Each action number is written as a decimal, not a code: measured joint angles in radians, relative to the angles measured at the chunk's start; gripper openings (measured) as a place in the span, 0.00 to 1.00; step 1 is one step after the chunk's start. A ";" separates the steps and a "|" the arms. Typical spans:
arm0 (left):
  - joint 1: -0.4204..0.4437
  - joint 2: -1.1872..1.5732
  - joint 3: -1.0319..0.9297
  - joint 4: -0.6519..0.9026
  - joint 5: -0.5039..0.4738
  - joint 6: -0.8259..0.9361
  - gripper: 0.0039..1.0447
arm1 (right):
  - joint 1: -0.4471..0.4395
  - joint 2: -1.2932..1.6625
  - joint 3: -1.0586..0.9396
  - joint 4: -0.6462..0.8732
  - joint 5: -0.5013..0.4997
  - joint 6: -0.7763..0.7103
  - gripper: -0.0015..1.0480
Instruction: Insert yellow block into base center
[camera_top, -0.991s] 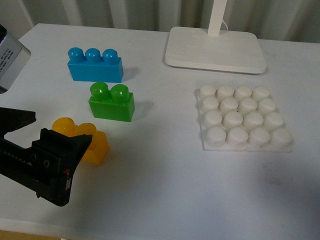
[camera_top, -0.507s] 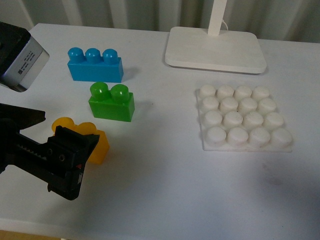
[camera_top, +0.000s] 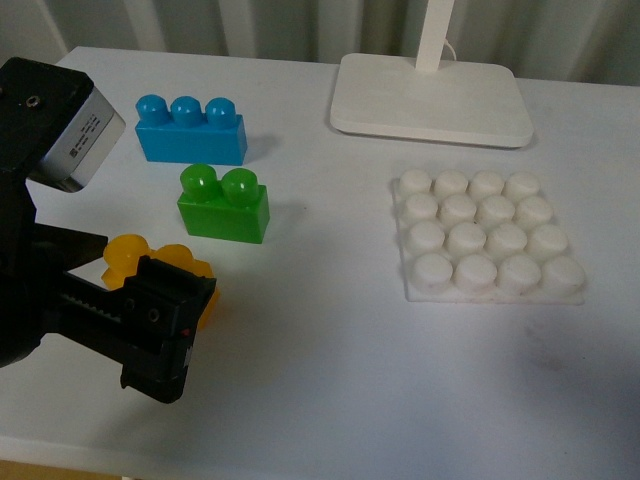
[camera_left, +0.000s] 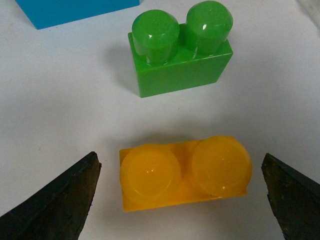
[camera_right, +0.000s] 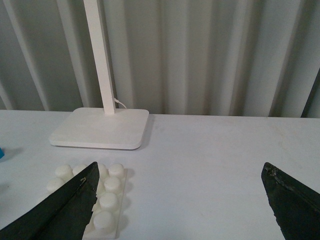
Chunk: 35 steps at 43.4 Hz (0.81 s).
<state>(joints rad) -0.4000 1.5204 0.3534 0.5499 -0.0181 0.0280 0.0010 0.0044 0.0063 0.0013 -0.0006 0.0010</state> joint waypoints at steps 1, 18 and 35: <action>-0.002 0.002 0.003 0.000 -0.001 -0.002 0.94 | 0.000 0.000 0.000 0.000 0.000 0.000 0.91; -0.019 0.066 0.026 0.013 -0.015 -0.031 0.94 | 0.000 0.000 0.000 0.000 0.000 0.000 0.91; -0.018 0.061 0.034 -0.004 -0.043 -0.032 0.65 | 0.000 0.000 0.000 0.000 0.000 0.000 0.91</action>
<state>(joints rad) -0.4179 1.5814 0.3874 0.5461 -0.0608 -0.0044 0.0010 0.0044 0.0063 0.0013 -0.0006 0.0010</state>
